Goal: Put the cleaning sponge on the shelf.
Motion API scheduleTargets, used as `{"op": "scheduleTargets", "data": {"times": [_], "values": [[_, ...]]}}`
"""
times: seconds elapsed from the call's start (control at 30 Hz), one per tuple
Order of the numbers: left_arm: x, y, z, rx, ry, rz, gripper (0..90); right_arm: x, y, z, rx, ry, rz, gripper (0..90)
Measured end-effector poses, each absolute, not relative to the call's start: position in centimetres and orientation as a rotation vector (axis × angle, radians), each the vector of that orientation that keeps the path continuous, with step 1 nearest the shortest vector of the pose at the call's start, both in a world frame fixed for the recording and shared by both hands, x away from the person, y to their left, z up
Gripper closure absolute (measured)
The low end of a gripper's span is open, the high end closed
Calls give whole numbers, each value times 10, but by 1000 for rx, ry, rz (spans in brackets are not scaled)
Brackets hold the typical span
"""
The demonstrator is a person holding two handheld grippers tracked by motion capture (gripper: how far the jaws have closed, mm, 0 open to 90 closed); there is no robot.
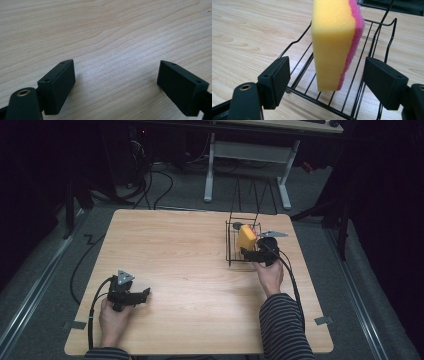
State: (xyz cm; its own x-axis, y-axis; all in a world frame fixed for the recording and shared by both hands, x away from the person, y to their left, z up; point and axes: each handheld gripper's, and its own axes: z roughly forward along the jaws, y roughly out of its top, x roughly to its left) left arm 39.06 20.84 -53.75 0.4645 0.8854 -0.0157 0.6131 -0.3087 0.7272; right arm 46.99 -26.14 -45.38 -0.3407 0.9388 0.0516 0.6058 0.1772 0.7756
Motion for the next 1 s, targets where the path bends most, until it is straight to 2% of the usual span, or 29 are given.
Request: {"op": "scheduleTargets", "data": {"times": [0.47, 1.0], "values": [[391, 208, -538, 2038, 1242, 517, 155, 443, -264, -437, 1399, 2010, 1062, 224], [391, 208, -538, 2035, 1243, 517, 155, 413, -275, -418, 1350, 1956, 1122, 267]]}}
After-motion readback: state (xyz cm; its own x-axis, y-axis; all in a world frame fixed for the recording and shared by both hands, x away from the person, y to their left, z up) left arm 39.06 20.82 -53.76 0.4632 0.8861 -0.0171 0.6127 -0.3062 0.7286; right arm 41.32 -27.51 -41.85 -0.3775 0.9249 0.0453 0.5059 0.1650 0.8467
